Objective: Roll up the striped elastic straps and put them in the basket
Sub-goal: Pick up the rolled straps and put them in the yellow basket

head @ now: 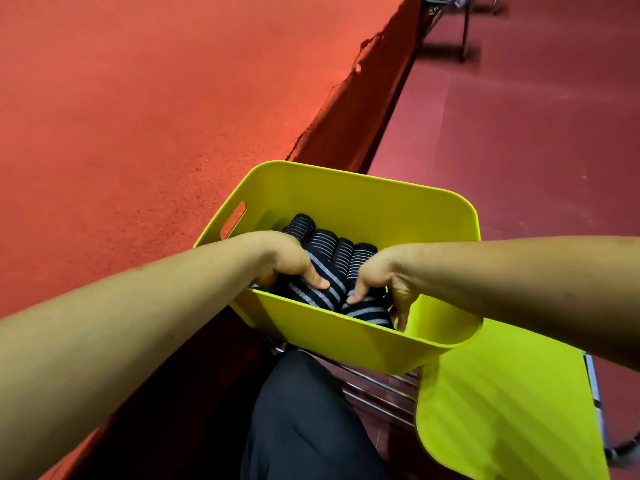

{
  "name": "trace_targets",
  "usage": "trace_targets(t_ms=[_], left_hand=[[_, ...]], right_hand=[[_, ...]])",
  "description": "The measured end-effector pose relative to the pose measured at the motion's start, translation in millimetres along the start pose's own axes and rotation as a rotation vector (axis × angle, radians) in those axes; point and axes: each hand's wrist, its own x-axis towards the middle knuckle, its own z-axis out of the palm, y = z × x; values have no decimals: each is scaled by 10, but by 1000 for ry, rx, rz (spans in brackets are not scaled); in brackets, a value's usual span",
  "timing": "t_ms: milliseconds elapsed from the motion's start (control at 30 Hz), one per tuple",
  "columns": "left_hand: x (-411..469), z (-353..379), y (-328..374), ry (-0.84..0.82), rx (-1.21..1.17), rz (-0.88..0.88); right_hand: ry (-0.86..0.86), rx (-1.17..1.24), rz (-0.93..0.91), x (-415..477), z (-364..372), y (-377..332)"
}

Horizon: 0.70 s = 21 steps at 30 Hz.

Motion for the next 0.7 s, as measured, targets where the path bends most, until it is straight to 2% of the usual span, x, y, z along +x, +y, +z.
trace_targets(t_ms=[67,200,300,433,467,533,600,700], left_hand=[[84,-38,-22,-32,-22,-13],[-53,-17,30,-14,-53,-11],[-122,-9,40,-16,-76,-15],[-236,-92,36,7,-163,31],[-274,-136,32,17,-197,50],[-356,-220,11,36,-272,98],[-443,-259,-7,45,-334,154],[-532,-263,-58,33,-411,259]], right_hand=[[23,-71,44,96,-43,7],[8,-175,20,195,-44,42],[14,-340,-9,200,-3,54],[272,-660,-163,-132,-35,-40],[321,-636,-254,-223,-86,-92],[259,-280,-419,-363,-187,-187],[20,124,-496,-516,-204,-212],[-222,265,-585,-538,-97,-214]])
